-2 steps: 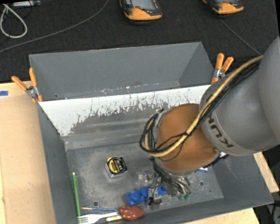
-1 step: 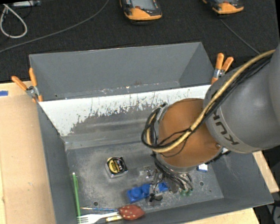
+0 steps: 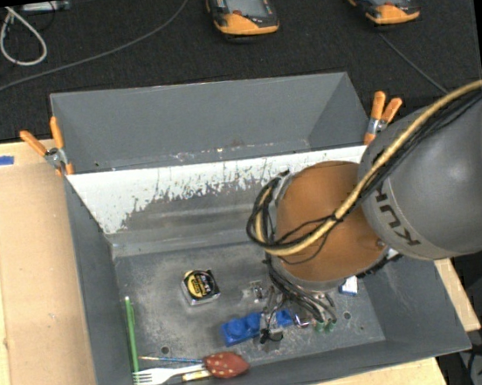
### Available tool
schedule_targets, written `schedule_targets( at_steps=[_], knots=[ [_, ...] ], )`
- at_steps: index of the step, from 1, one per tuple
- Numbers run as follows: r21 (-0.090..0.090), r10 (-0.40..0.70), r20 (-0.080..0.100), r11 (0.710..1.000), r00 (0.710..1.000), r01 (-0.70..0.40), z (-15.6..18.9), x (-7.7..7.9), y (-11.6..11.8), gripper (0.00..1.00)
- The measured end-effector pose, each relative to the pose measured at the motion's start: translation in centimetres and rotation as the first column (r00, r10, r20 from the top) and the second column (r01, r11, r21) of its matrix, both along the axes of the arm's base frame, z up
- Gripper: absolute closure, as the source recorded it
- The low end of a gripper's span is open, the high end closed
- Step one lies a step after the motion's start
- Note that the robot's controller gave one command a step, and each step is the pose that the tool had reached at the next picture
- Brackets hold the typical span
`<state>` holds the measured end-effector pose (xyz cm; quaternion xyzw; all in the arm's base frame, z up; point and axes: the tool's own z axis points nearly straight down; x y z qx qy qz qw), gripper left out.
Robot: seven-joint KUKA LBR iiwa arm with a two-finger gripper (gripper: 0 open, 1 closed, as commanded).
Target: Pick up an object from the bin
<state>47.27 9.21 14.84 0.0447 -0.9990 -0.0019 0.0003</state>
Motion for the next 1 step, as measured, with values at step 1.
schedule_targets(
  at_steps=[1],
  knots=[
    [0.0, -0.002, 0.0, 1.0, 1.0, 0.002, 1.88, 0.01, 0.03, 1.0]
  ],
)
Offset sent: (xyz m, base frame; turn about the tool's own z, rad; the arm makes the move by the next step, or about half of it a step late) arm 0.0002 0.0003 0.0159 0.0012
